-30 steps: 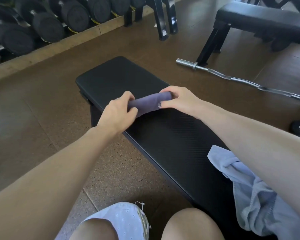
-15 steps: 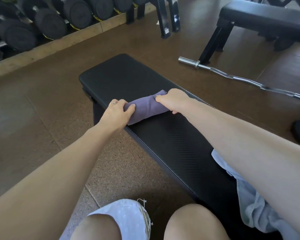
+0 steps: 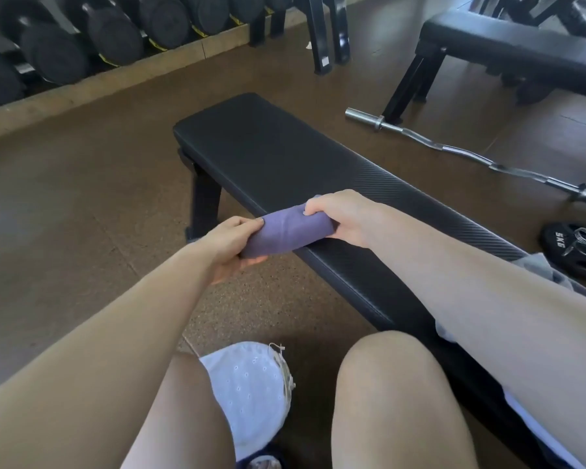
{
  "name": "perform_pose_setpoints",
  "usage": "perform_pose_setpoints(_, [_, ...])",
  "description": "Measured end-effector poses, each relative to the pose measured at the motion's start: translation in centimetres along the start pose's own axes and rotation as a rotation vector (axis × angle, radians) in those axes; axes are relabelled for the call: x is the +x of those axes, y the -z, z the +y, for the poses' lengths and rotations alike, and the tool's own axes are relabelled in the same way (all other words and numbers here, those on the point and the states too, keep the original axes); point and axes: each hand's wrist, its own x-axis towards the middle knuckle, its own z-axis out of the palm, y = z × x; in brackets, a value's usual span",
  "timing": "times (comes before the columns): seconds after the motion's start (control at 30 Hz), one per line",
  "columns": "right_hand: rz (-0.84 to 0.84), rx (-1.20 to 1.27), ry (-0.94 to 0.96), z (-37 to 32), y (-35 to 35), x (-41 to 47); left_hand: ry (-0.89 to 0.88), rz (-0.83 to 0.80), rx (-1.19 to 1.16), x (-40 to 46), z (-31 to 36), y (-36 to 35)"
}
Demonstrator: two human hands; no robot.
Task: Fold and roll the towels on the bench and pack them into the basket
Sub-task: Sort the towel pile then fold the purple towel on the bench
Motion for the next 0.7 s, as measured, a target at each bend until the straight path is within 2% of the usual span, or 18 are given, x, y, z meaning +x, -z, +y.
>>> perform_pose_setpoints(0.1, [-0.037,0.026,-0.002,0.7,-0.5,-2.3,-0.062,0.005,0.029,-1.1,-0.5,1.5])
perform_pose_setpoints(0.27, [-0.168,0.075,-0.123,1.1,-2.6,-6.4,-0.212,0.142,0.079,-4.2,-0.9,3.1])
perform_pose_setpoints(0.43, [-0.228,0.191,-0.241,3.1,-6.3,-9.3,-0.237,0.193,0.202,-7.3,-2.0,5.8])
perform_pose_setpoints(0.53, [-0.265,0.259,-0.355,7.9,-9.7,-10.0,-0.246,0.167,0.414,-7.9,-4.4,7.0])
perform_pose_setpoints(0.7, [-0.152,0.370,-0.428,18.1,-13.7,-8.3,-0.174,0.115,0.649,-5.8,-10.9,6.5])
